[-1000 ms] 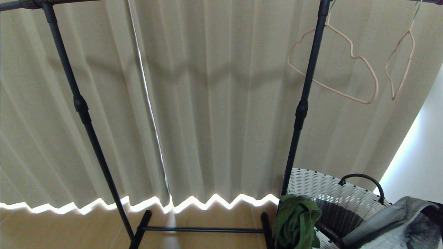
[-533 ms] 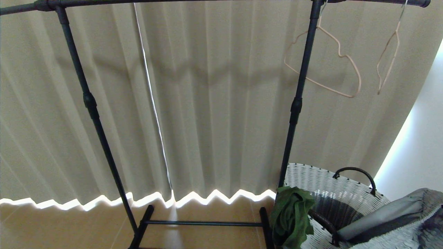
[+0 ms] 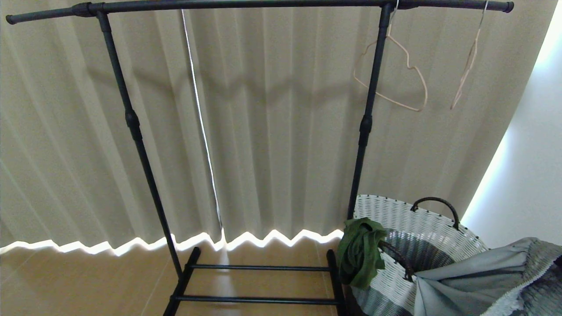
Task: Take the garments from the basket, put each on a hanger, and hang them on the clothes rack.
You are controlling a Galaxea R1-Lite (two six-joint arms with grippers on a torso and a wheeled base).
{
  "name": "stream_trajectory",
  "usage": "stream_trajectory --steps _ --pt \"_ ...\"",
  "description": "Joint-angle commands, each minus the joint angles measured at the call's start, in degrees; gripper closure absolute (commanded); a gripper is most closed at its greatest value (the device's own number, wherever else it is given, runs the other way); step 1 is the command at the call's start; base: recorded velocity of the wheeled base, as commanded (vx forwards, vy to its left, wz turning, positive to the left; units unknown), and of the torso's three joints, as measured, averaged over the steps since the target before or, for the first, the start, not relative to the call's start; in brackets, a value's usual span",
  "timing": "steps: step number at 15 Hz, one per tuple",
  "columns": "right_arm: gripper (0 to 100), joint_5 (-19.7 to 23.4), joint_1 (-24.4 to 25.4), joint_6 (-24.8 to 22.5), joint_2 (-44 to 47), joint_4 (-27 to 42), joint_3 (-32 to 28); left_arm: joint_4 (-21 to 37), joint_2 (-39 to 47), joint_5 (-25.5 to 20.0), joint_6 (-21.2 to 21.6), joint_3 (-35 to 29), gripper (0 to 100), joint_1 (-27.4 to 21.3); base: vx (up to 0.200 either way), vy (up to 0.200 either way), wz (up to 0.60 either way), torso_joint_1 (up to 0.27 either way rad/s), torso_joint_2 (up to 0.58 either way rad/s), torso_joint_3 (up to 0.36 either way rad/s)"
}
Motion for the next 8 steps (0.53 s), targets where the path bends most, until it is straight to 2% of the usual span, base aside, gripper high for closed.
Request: stream_trajectory --steps 1,3,8 --pt "100 0.01 0.02 -0.05 0.91 0.03 0.02 -0.1 0.02 -0.01 -0.01 0.0 0 0.0 0.0 0.0 0.0 0.0 0.0 0.0" --pt "100 0.01 0.02 -0.05 1.17 0.12 0.1 -0.01 0.02 -0.01 -0.01 0.0 0 0.0 0.0 0.0 0.0 0.0 0.0 0.0" --pt "100 0.09 0.02 -0.05 1.7 0.03 0.1 -0.1 0.02 -0.01 -0.01 0.0 0 0.0 0.0 0.2 0.0 0.006 0.0 0.0"
